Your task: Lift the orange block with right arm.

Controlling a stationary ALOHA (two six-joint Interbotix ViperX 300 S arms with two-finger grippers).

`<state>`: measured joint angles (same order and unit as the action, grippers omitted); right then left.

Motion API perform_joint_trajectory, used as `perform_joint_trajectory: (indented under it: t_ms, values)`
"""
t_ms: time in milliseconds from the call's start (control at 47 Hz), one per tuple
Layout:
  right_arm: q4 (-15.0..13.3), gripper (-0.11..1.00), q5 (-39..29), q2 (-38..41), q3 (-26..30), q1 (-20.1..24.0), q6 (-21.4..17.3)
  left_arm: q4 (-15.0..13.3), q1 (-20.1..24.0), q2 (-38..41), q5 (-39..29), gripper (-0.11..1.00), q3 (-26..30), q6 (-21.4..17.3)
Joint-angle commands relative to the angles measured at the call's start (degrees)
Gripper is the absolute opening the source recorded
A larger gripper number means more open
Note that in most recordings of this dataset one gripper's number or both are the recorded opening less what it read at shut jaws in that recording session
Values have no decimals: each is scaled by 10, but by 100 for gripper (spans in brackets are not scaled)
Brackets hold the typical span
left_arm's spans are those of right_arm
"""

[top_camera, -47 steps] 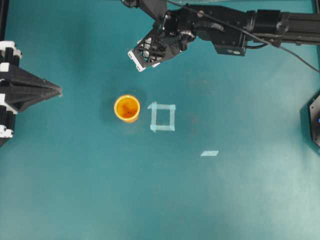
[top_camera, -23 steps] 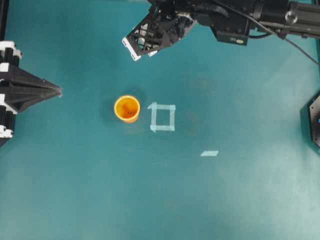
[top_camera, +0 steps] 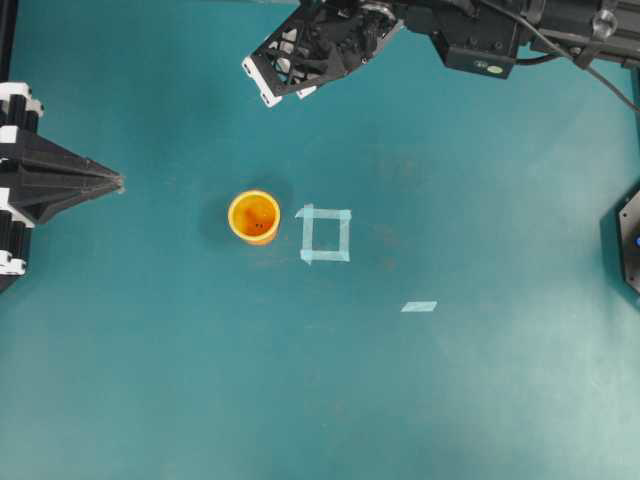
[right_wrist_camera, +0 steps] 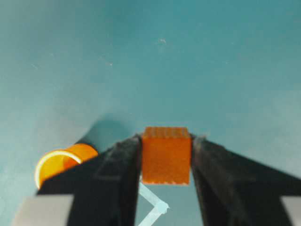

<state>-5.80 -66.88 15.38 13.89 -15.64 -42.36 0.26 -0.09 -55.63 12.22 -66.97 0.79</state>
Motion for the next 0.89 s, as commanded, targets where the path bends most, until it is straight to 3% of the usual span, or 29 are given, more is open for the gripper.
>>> perform_joint_trajectory:
  t_ms: [0,873]
  values:
    - [1,39,-9,-28,25,-2,2,2,-1,2,3,0,17,-1]
    - [1,39,-32,-28,43,-2,2,2,0,2,2,0,17,-1]
